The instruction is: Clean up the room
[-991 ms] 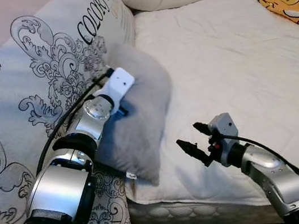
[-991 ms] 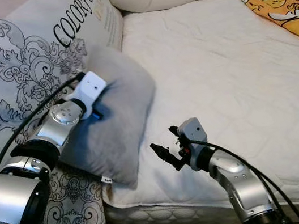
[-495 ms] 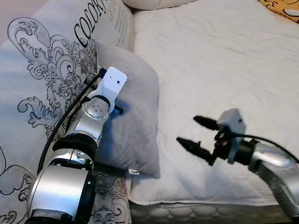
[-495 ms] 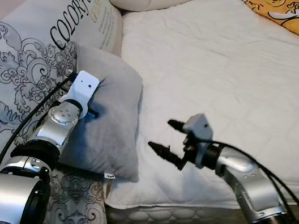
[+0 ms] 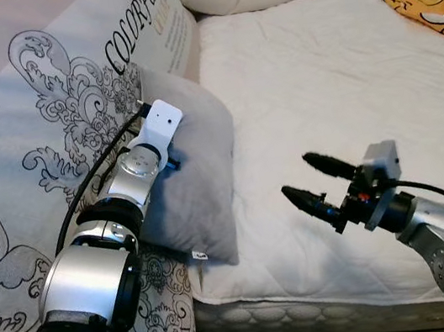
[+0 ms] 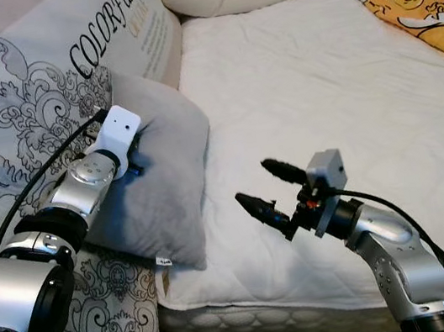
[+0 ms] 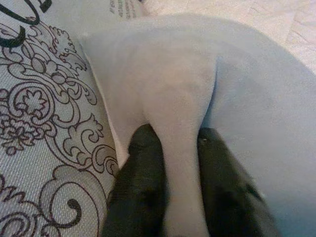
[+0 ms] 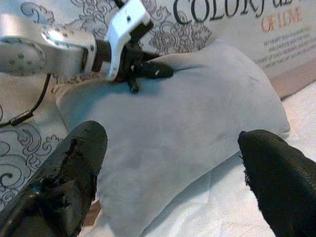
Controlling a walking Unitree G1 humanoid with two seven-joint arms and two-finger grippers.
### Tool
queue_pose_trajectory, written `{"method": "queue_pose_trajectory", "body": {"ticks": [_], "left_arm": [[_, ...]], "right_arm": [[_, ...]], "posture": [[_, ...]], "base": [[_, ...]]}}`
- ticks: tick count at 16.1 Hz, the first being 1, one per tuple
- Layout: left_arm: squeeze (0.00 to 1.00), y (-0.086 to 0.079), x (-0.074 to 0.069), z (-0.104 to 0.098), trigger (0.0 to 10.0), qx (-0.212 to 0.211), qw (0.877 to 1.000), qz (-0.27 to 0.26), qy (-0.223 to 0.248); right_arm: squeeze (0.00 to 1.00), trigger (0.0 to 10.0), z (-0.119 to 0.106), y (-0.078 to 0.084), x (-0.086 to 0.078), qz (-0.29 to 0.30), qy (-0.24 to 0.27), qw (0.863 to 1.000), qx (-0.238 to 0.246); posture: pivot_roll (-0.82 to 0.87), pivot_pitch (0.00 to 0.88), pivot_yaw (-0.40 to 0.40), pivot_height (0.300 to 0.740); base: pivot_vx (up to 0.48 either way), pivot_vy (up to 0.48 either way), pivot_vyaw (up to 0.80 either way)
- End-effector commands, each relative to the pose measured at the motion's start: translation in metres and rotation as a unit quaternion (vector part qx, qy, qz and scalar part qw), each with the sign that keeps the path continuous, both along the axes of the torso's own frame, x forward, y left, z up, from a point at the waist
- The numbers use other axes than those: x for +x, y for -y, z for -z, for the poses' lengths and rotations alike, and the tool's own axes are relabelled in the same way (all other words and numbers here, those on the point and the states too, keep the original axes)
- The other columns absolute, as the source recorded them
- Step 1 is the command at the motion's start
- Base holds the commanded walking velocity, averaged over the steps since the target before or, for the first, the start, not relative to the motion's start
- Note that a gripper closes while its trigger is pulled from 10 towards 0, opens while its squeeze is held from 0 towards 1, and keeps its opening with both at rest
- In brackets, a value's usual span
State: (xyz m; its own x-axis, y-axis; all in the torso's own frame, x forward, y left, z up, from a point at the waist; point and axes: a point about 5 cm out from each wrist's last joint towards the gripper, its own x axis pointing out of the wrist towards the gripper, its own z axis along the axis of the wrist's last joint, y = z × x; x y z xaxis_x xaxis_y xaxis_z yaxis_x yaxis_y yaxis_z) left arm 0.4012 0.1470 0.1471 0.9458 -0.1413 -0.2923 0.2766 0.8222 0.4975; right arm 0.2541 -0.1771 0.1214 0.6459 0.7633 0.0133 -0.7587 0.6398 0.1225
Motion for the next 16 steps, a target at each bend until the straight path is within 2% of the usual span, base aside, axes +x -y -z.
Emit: {"method": "queue_pose_trajectory", "body": {"ticks": [1,4,7,8,9,11,12,13,14,15,16], "left_arm": [[1.00,-0.008,0.001,-0.003,10.0,-0.003,1.000,-0.003,0.000],[1.00,-0.007,0.002,-0.011,10.0,-0.031,0.999,0.014,0.013],[1.00,-0.006,0.001,-0.014,10.0,-0.086,0.995,0.032,0.027],[1.00,0.007,-0.005,-0.018,10.0,-0.164,0.982,0.074,0.066],[1.00,0.016,-0.012,-0.023,10.0,-0.213,0.966,0.103,0.101],[1.00,0.030,-0.027,-0.019,10.0,-0.231,0.956,0.135,0.121],[1.00,0.035,-0.038,-0.010,10.0,-0.262,0.949,0.134,0.116],[1.00,0.033,-0.048,0.002,10.0,-0.290,0.945,0.107,0.105],[1.00,0.031,-0.052,0.007,10.0,-0.293,0.946,0.095,0.103],[1.00,0.022,-0.064,0.018,10.0,-0.294,0.949,0.063,0.098],[1.00,0.018,-0.068,0.023,10.0,-0.285,0.952,0.051,0.095]], "right_arm": [[0.00,10.0,-0.002,-0.001,0.001,-0.007,-0.002,1.000,-0.003],[0.00,10.0,-0.001,0.001,0.002,-0.013,-0.027,1.000,-0.009],[0.00,10.0,0.003,0.005,0.003,-0.007,-0.058,0.998,-0.007],[0.00,10.0,0.001,0.005,0.006,0.021,-0.051,0.998,0.003],[0.00,10.0,-0.002,0.006,0.009,0.047,-0.029,0.998,0.008],[0.00,10.0,0.000,0.006,0.007,0.049,-0.044,0.998,0.007],[0.00,10.0,0.001,0.005,0.007,0.060,-0.046,0.997,0.003],[0.00,10.0,0.001,0.005,0.011,0.095,-0.040,0.995,-0.009],[0.00,10.0,0.001,0.006,0.015,0.116,-0.032,0.993,-0.018],[0.00,10.0,0.003,0.011,0.027,0.196,-0.026,0.980,-0.015],[0.00,10.0,0.005,0.014,0.032,0.236,-0.025,0.971,-0.018]], "posture": [[-0.04,0.000,0.134,0.740],[-0.04,0.000,0.128,0.740],[-0.04,0.000,0.125,0.740],[-0.04,0.000,0.119,0.740],[-0.04,0.000,0.113,0.740],[-0.04,0.000,0.104,0.740],[-0.03,0.000,0.101,0.740],[-0.03,0.000,0.096,0.740],[-0.03,0.000,0.092,0.740],[-0.03,0.000,0.074,0.740],[-0.02,0.000,0.066,0.740]], "base": [[0.000,0.000,0.00],[0.000,0.000,0.00],[0.000,0.000,0.00],[0.000,0.000,0.00],[0.000,0.000,0.00],[0.000,0.000,0.00],[0.000,0.000,0.00],[0.000,-0.311,0.00],[0.000,-0.424,0.00],[0.000,-0.480,0.00],[0.000,-0.480,0.00]]}}
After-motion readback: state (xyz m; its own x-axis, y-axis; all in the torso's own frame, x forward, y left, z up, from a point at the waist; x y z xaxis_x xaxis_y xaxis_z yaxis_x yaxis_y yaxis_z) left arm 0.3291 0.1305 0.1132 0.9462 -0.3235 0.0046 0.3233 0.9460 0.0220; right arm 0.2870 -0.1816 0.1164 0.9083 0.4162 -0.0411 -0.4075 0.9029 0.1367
